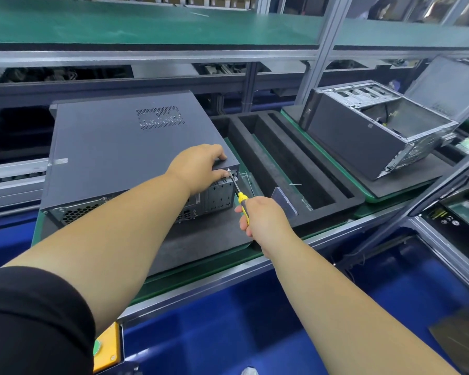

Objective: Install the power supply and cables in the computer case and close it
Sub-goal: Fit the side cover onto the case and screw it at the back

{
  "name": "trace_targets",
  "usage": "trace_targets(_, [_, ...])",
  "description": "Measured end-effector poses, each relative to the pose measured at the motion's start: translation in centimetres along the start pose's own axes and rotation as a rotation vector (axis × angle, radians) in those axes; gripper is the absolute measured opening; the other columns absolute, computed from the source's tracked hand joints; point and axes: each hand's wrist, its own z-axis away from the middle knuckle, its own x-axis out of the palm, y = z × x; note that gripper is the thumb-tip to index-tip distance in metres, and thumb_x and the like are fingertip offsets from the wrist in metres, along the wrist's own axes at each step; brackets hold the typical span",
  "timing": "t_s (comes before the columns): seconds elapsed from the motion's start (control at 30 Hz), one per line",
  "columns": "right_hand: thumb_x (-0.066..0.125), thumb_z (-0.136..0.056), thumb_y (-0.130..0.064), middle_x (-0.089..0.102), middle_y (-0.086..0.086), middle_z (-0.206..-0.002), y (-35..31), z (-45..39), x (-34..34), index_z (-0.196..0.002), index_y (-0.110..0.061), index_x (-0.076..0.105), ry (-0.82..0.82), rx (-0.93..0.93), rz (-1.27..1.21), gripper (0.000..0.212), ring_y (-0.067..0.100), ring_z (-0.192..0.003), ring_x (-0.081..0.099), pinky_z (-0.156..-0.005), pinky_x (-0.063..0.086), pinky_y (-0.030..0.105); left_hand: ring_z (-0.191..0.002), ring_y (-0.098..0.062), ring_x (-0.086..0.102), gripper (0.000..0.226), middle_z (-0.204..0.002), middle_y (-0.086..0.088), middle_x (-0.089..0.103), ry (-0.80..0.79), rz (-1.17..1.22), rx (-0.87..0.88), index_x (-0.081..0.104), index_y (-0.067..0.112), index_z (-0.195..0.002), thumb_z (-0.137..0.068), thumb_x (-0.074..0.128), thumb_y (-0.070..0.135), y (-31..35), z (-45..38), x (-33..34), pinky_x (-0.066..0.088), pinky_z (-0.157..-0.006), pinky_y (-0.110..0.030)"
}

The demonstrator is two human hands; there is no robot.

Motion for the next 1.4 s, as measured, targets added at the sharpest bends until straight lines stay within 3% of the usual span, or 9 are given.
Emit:
trace_targets(0.43, [0.047,-0.099,-0.031,0.051,0.0,-0.041,-0.3,-0.1,0.0,-0.077,-0.013,0.062,-0.047,0.023,-0.068,0.032,0.014,-0.039,0.036,-0.045,0.031,0.026,-0.098,-0.022,0.059,0.039,-0.113,0.0,0.063,0.026,0.001,0.014,0.058,0.022,-0.117,-0.087,0.067,0.044,0.0,0.0,0.2,0.038,-0.073,-0.028])
trace_targets(0.53, [0.057,-0.093,-0.04,0.042,0.001,-0.053,0.8,-0.2,-0.2,-0.067,-0.014,0.045,-0.026,-0.149,-0.051,0.039,0.013,-0.039,0.027,-0.046,0.025,0.028,-0.098,-0.023,0.059,0.039,-0.113,-0.001,0.063,0.027,-0.008,0.017,0.058,0.022,-0.117,-0.087,0.067,0.044,0.0,0.0,0.3,0.039,-0.073,-0.028])
trace_targets(0.6, [0.062,-0.091,-0.033,0.032,0.004,-0.058,1.4,0.0,-0.3,-0.064,-0.017,0.033,-0.014,-0.244,-0.029,0.043,0.015,-0.043,0.022,-0.051,0.022,0.03,-0.099,-0.023,0.059,0.038,-0.113,-0.001,0.064,0.028,-0.011,0.018,0.058,0.022,-0.117,-0.088,0.066,0.044,0.0,0.0,0.3,0.04,-0.074,-0.028])
trace_targets(0.8, [0.058,-0.095,-0.04,0.059,-0.004,-0.053,0.7,-0.7,0.1,-0.073,-0.014,0.062,0.034,-0.12,-0.02,0.035,0.011,-0.039,0.046,-0.046,0.039,0.025,-0.098,-0.023,0.058,0.035,-0.111,0.0,0.063,0.039,0.0,0.022,0.058,0.022,-0.116,-0.088,0.066,0.043,-0.1,0.0,0.3,0.035,-0.072,-0.028])
trace_targets(0.9, [0.052,-0.098,-0.043,0.057,-0.005,-0.048,0.4,-1.4,0.2,-0.07,-0.017,0.066,0.023,-0.047,0.011,0.041,0.011,-0.037,0.045,-0.046,0.04,0.026,-0.098,-0.023,0.058,0.035,-0.111,0.0,0.063,0.038,-0.007,0.025,0.058,0.023,-0.115,-0.088,0.066,0.043,-0.1,0.0,0.3,0.035,-0.072,-0.027])
trace_targets(1.03, [0.042,-0.102,-0.044,0.055,-0.002,-0.059,0.0,-2.5,-0.2,-0.069,-0.018,0.066,0.015,0.032,0.038,0.048,0.014,-0.047,0.039,-0.055,0.035,0.03,-0.095,-0.023,0.058,0.034,-0.11,-0.001,0.064,0.046,-0.007,0.032,0.058,0.023,-0.114,-0.088,0.066,0.043,-0.2,0.0,0.3,0.036,-0.071,-0.027])
trace_targets(1.2, [0.066,-0.084,-0.044,0.038,-0.009,-0.042,1.2,-1.9,-1.0,-0.058,-0.018,0.046,0.033,-0.252,0.067,0.042,0.013,-0.038,0.031,-0.049,0.031,0.03,-0.095,-0.022,0.057,0.034,-0.11,-0.001,0.063,0.05,-0.006,0.039,0.058,0.022,-0.114,-0.088,0.066,0.042,-0.2,0.0,0.4,0.035,-0.07,-0.027])
trace_targets(1.33, [0.064,-0.087,-0.047,0.061,0.004,-0.057,1.7,-2.2,-1.0,-0.073,-0.009,0.064,0.215,-0.348,0.195,0.041,0.024,-0.055,0.054,-0.066,0.055,0.044,-0.095,-0.023,0.058,0.033,-0.11,-0.001,0.063,0.052,-0.013,0.047,0.057,0.022,-0.114,-0.089,0.065,0.042,-0.3,-0.1,0.5,0.037,-0.07,-0.028])
trace_targets(1.4, [0.057,-0.093,-0.047,0.063,-0.005,-0.05,1.5,-2.1,-0.7,-0.07,-0.012,0.067,0.212,-0.318,0.223,0.043,0.022,-0.058,0.058,-0.071,0.055,0.044,-0.094,-0.024,0.058,0.033,-0.109,-0.001,0.063,0.056,-0.015,0.05,0.057,0.022,-0.114,-0.089,0.064,0.043,-0.3,0.0,0.5,0.036,-0.07,-0.028])
